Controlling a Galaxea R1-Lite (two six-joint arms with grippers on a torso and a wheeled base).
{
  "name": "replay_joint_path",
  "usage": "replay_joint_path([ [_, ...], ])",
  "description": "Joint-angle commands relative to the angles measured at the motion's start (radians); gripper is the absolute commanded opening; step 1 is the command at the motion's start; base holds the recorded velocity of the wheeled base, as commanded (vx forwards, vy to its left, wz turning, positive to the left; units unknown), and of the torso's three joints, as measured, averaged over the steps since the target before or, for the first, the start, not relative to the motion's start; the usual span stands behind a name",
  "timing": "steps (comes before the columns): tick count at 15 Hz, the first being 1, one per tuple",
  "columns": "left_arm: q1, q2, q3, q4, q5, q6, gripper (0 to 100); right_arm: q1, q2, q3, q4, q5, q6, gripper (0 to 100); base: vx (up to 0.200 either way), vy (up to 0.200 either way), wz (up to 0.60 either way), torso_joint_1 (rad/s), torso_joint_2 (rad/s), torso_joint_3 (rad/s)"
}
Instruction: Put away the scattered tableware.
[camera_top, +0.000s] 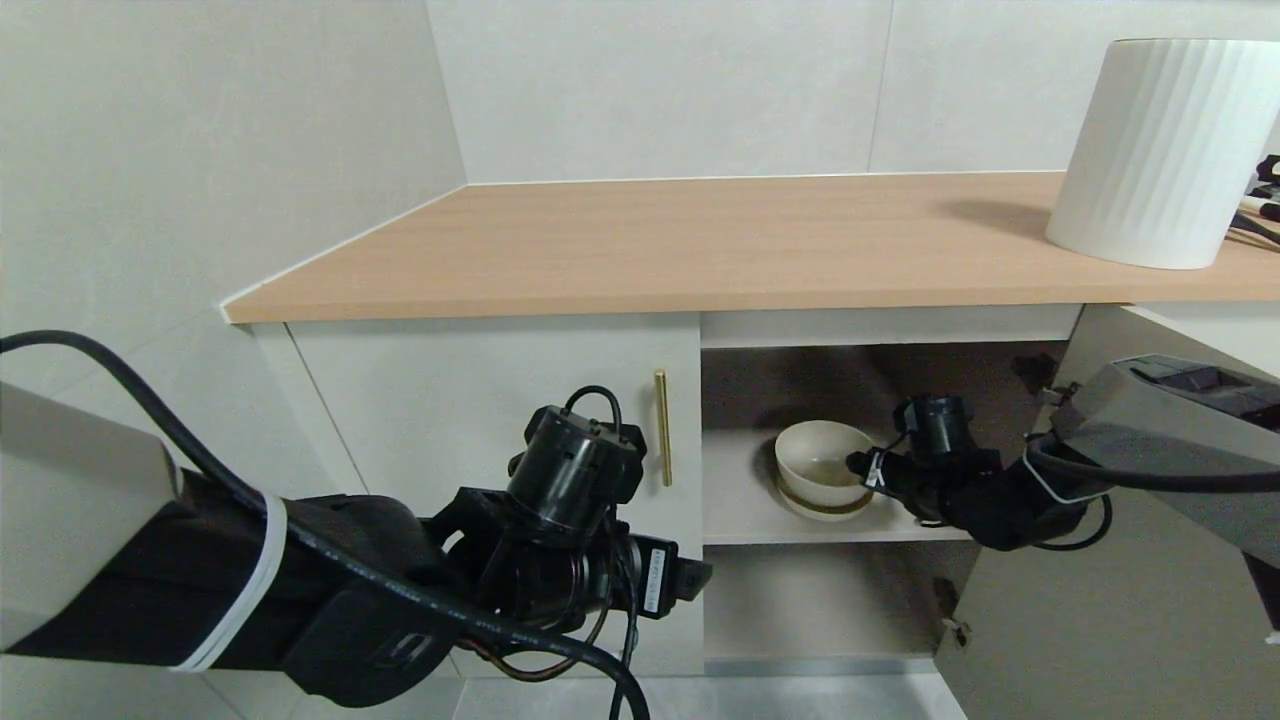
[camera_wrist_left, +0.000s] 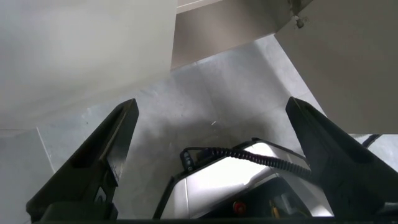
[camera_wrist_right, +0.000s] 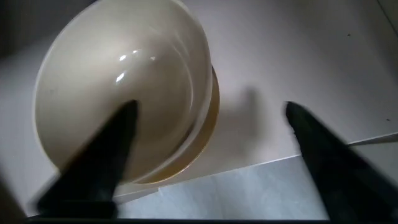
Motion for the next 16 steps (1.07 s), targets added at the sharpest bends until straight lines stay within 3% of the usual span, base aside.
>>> replay_joint_path([
  [1,0.002,-0.002,0.0,0.0,0.001,-0.002,100,0.0,-0.009,0.004,0.003,0.0,0.0,100,0.0,0.0,0.0,0.0,0.0,0.0],
  [3,0.008,-0.017,0.0,-0.002,0.002,-0.01,100,0.0,-0.032,0.018,0.011,0.0,0.0,100,0.0,0.0,0.0,0.0,0.0,0.0],
  [5,0.042,-0.097,0.008,-0.048,0.07,-0.005,100,0.011,-0.183,0.119,0.087,0.014,-0.001,100,0.0,0.0,0.0,0.0,0.0,0.0],
  [7,0.049,-0.187,0.035,-0.054,0.082,0.006,100,0.052,-0.385,0.23,0.184,0.059,-0.003,100,0.0,0.0,0.0,0.0,0.0,0.0],
  [9,0.065,-0.29,0.069,-0.055,0.083,0.05,100,0.107,-0.638,0.277,0.385,0.141,-0.006,100,0.0,0.0,0.0,0.0,0.0,0.0],
  [11,0.068,-0.396,0.124,-0.054,0.07,0.07,100,0.17,-0.832,0.291,0.624,0.174,-0.007,100,0.0,0.0,0.0,0.0,0.0,0.0],
  [12,0.068,-0.428,0.143,-0.054,0.07,0.072,100,0.21,-0.888,0.294,0.676,0.175,-0.007,100,0.0,0.0,0.0,0.0,0.0,0.0],
  [14,0.075,-0.485,0.219,-0.058,0.06,0.079,100,0.276,-0.965,0.346,0.704,0.157,-0.007,100,0.0,0.0,0.0,0.0,0.0,0.0],
  [16,0.077,-0.511,0.259,-0.063,0.039,0.085,100,0.281,-1.023,0.417,0.696,0.155,-0.006,100,0.0,0.0,0.0,0.0,0.0,0.0],
])
